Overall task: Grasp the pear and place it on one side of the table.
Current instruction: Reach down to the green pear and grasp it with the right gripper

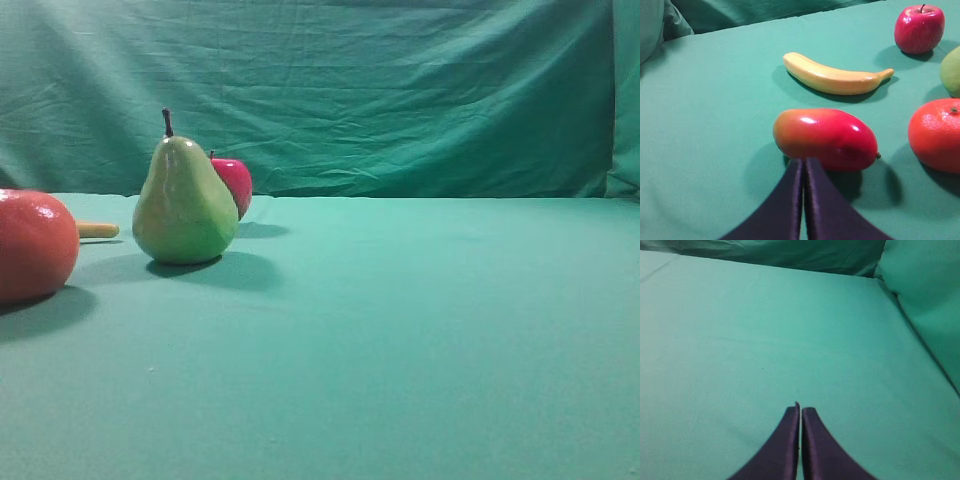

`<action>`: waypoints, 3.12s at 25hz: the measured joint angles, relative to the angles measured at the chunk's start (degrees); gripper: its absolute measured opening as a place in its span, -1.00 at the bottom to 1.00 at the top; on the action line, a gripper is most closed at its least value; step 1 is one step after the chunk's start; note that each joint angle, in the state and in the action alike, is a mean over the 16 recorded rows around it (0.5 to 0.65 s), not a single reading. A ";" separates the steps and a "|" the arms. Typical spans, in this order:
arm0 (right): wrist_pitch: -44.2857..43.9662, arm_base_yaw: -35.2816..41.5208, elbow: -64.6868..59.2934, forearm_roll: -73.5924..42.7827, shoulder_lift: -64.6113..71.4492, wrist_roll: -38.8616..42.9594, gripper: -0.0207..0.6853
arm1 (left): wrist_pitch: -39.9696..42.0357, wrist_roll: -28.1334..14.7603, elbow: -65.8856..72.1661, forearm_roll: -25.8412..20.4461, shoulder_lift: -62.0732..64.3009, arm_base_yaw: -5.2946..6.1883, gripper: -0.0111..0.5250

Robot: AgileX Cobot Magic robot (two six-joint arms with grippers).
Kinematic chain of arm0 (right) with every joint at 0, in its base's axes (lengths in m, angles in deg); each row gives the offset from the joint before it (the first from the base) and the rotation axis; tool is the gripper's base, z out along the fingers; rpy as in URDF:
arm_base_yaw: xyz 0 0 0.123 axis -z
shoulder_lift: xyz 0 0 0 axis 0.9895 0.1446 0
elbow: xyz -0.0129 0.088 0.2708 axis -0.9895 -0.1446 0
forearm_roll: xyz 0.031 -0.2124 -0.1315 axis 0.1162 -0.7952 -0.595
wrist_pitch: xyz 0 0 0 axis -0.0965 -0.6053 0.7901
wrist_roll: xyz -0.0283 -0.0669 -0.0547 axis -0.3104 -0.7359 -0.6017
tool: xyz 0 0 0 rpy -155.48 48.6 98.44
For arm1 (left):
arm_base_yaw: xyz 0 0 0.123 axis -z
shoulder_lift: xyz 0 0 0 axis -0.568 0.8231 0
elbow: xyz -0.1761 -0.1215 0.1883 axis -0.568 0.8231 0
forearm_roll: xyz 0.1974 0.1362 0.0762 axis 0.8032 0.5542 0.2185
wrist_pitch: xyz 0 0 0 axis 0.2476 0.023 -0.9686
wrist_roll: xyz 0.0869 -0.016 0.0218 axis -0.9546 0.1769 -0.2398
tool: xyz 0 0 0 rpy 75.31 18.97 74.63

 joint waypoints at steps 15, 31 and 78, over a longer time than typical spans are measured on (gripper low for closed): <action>0.00 0.00 0.00 -0.03 0.00 0.06 -0.94 | 0.00 0.00 0.00 0.00 0.00 0.00 -0.96; 10.87 0.00 3.17 9.32 2.96 1.98 -0.94 | 0.00 0.00 0.00 0.00 0.00 0.00 -0.96; -7.65 -40.12 82.76 18.86 108.33 -28.41 0.95 | 0.00 0.00 0.00 0.00 0.00 0.00 -0.96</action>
